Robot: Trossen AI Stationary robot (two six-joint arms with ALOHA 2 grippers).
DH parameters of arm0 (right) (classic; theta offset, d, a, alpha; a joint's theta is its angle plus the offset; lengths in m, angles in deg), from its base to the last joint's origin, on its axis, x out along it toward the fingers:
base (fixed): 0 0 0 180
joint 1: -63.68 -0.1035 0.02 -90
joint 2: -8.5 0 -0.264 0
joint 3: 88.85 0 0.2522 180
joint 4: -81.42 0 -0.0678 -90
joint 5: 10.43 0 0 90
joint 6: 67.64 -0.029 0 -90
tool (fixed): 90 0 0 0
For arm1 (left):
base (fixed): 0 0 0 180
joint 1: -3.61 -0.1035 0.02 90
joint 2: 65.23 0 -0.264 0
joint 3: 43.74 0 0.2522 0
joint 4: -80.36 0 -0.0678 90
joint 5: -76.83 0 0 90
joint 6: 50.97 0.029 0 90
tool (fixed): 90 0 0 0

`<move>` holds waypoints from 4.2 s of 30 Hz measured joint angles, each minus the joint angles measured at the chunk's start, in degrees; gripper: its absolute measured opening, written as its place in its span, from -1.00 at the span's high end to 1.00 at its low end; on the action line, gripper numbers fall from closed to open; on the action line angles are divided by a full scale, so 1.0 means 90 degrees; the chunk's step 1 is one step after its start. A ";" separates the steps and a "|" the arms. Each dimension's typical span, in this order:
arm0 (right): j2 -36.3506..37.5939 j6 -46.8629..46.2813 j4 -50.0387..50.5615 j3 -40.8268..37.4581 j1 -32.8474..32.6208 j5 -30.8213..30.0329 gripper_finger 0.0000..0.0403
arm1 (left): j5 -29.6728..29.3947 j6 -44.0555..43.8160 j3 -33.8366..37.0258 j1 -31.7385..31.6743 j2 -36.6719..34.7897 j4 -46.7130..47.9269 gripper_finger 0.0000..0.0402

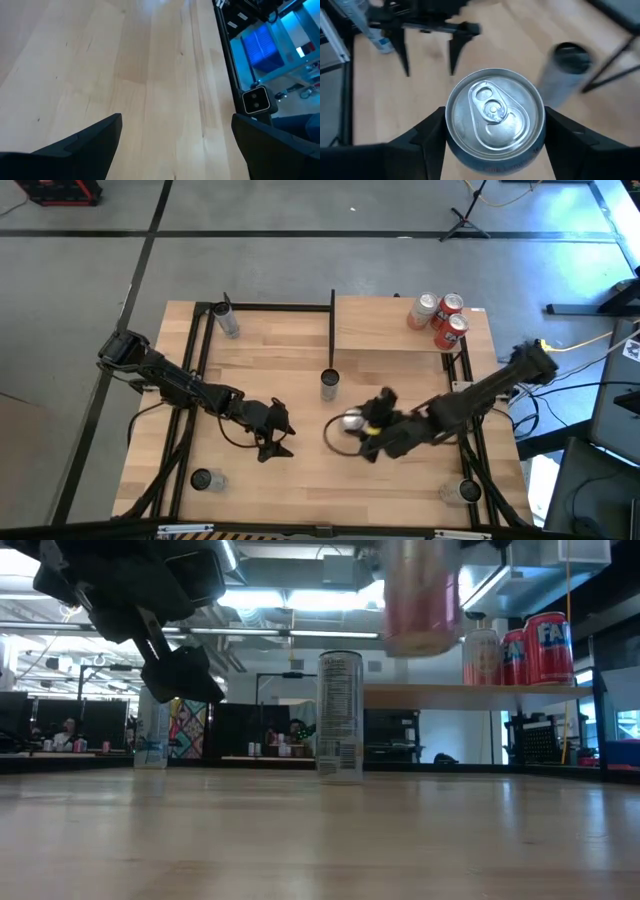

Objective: Place canned beverage on shelf
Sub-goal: Put the orange can on the shelf aligned with the other orange soda can

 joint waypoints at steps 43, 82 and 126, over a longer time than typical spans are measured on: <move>0.3054 0.1523 -0.1516 -0.3712 0.1075 0.2029 -0.23 | -0.0338 0.0193 -0.2650 -0.1003 -0.0002 0.1093 -0.86; 0.1590 0.2459 -0.2030 -0.3687 0.1082 0.2983 -0.74 | -0.0342 -0.0139 -0.2650 -0.0993 -0.0002 0.1161 -0.86; 0.1639 0.2855 0.1867 -0.0815 0.1382 0.2413 -0.32 | -0.0358 -0.0098 -0.2647 -0.0996 -0.0002 0.1156 -0.86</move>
